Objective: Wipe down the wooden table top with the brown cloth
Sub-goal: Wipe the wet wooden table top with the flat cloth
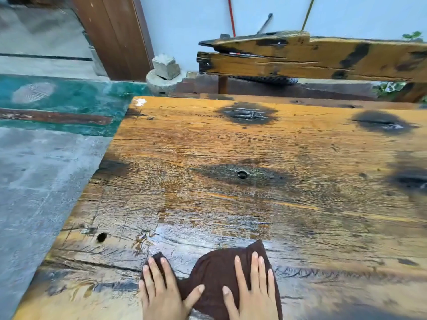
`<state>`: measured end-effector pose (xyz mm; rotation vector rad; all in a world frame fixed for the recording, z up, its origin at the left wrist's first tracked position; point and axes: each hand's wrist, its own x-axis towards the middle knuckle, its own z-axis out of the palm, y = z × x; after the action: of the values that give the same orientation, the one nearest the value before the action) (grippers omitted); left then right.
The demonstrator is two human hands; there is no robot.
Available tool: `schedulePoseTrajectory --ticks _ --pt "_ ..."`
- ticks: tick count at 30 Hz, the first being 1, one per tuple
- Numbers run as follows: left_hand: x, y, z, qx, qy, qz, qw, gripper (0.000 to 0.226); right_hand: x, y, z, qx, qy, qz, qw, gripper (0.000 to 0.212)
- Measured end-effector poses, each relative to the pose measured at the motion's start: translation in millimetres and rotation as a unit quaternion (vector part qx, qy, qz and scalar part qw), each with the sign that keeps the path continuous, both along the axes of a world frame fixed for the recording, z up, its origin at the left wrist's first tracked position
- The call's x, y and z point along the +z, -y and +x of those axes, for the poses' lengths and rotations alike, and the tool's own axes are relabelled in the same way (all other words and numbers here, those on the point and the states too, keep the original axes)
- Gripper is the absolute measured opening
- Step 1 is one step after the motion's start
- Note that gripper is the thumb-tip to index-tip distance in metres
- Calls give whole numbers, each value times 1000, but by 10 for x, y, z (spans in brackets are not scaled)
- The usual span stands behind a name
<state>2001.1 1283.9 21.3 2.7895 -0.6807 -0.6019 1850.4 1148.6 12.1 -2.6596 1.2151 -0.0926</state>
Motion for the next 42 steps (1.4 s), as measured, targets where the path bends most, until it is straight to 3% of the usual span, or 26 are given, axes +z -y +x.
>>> schedulePoseTrajectory --ticks 3,5,9,10,12,14,18,20,23,25,27,29,31,33,35,37,40,42 --pt "-12 -41 -8 -14 -12 0 1000 124 -33 7 7 3 -2 -23 1000 75" --pt "-11 -45 51 -45 30 -17 998 111 -99 18 14 6 -4 -38 999 76" --pt "79 9 231 -207 135 -95 964 34 -257 61 41 9 7 -85 996 82" --pt "166 64 260 -241 113 -104 958 29 -271 67 41 13 5 -83 996 83" --pt "280 115 319 -250 27 -62 966 30 -270 72 30 16 6 -76 997 82" --pt "407 130 448 -166 -42 -49 984 28 -252 89 38 16 11 -78 997 80" --pt "667 -1 775 -154 -199 -80 965 30 -174 65 24 17 34 -60 997 77" --pt "833 -50 872 -190 -206 -46 959 31 -120 40 -15 24 39 -35 998 75" --pt "994 -153 954 -267 -135 38 953 31 -63 22 -54 45 27 -7 999 71" --pt "1029 -233 998 -275 -135 37 951 37 -63 37 -75 60 13 -5 998 69" --pt "1042 -325 992 -180 -265 -80 944 34 -64 47 -85 67 6 -3 998 70" --pt "1056 -390 941 -56 -388 -202 897 29 -64 48 -87 65 8 -1 998 70" --pt "1073 -429 940 8 -401 -250 881 33 -59 45 -78 63 6 -4 998 70" --pt "1035 -446 1035 21 -338 -237 910 41 -63 52 -57 66 1 -10 998 70" --pt "904 -463 1197 -5 -208 -152 966 47 -59 77 -15 65 2 -16 998 70" --pt "767 -426 1254 -24 -46 -63 997 39 -42 103 30 59 2 -19 998 70" --pt "592 -237 1150 -66 192 45 978 33 -49 136 153 40 -4 -13 999 71" --pt "481 -74 942 -62 242 -5 968 35 -42 150 199 31 -8 -7 999 71"
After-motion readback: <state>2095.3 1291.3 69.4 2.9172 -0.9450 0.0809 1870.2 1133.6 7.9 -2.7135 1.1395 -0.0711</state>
